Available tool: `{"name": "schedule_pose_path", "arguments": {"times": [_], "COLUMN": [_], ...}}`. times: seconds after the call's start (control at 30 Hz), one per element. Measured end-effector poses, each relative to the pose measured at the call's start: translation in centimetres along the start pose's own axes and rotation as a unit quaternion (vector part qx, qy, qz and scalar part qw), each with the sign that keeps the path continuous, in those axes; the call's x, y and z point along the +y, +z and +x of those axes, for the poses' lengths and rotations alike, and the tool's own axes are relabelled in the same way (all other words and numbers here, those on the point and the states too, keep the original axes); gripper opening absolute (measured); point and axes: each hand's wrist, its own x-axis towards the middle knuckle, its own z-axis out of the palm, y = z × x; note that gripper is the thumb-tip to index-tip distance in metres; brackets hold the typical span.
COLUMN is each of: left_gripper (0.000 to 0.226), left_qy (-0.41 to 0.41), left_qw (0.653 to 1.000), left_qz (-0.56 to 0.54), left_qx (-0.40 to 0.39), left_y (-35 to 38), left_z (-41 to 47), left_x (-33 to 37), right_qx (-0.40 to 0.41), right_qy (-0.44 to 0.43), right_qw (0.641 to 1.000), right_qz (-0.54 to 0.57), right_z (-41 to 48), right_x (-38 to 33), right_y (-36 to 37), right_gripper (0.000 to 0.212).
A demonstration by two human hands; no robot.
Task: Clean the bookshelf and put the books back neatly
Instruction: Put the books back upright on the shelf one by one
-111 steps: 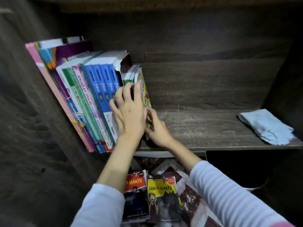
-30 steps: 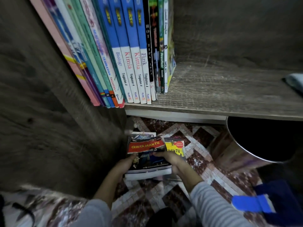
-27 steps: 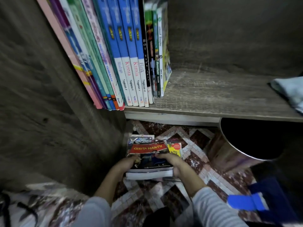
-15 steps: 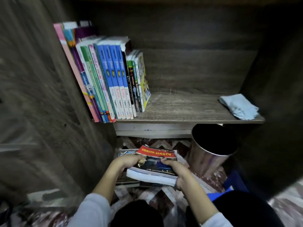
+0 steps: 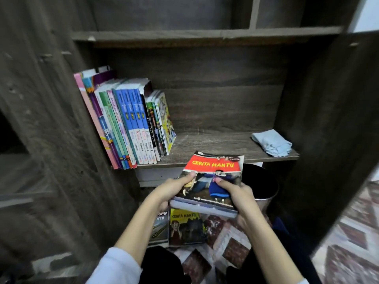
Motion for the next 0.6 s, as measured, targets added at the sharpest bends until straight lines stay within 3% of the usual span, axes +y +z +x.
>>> {"name": "schedule_pose_path", "arguments": {"times": [0.07,0.1,0.17,0.2,0.23,0.3,0.37,0.43,0.47,0.6], "left_gripper": [0.117,0.123,0.108,0.095,0.083,0.066,0.068,0.075,0.078,0.081], "left_qy": [0.028,0.043,0.076,0.091,0.111,0.145,0.153,0.154,0.152,0.155], "left_qw": [0.998,0.997,0.993,0.991,0.989,0.983,0.980,0.978,0.977,0.971], "left_qz": [-0.035,-0.051,-0.070,-0.071,-0.067,-0.070,-0.072,-0.076,-0.076,-0.039], "left_qx": [0.034,0.044,0.051,0.060,0.071,0.092,0.109,0.121,0.132,0.175], "left_y": [0.4,0.7,1.2,1.5,1.6,1.9,2.0,2.0,2.1,2.3], "left_z": [-0.3,-0.5,-1.1,-1.2,-1.3,-1.4,-1.7,-1.2,-1.1,0.8], "left_x": [1.3,2.1,3.8,4.5,5.3,6.5,7.8,8.9,9.4,10.7], "right_qx": [-0.034,-0.045,-0.026,-0.001,0.008,-0.049,-0.108,-0.048,-0.002,0.075], "right_qy": [-0.015,-0.028,-0.094,-0.156,-0.240,-0.384,-0.428,-0.486,-0.509,-0.567], "right_qw": [0.999,0.999,0.988,0.964,0.925,0.821,0.712,0.595,0.558,0.549], "right_qz": [0.000,-0.014,-0.121,-0.214,-0.294,-0.421,-0.546,-0.638,-0.656,-0.610], "right_z": [0.2,0.3,0.5,0.4,-0.1,-1.1,-1.0,0.6,1.4,4.9], "right_x": [-1.9,-2.7,-3.8,-4.0,-4.5,-5.1,-4.8,-3.9,-3.6,-3.4], "right_y": [-0.3,-0.3,-0.5,-0.8,-1.2,-1.5,-1.1,-0.3,0.4,2.0], "right_gripper": [0.028,0.036,0.067,0.084,0.095,0.102,0.103,0.104,0.103,0.085]}}
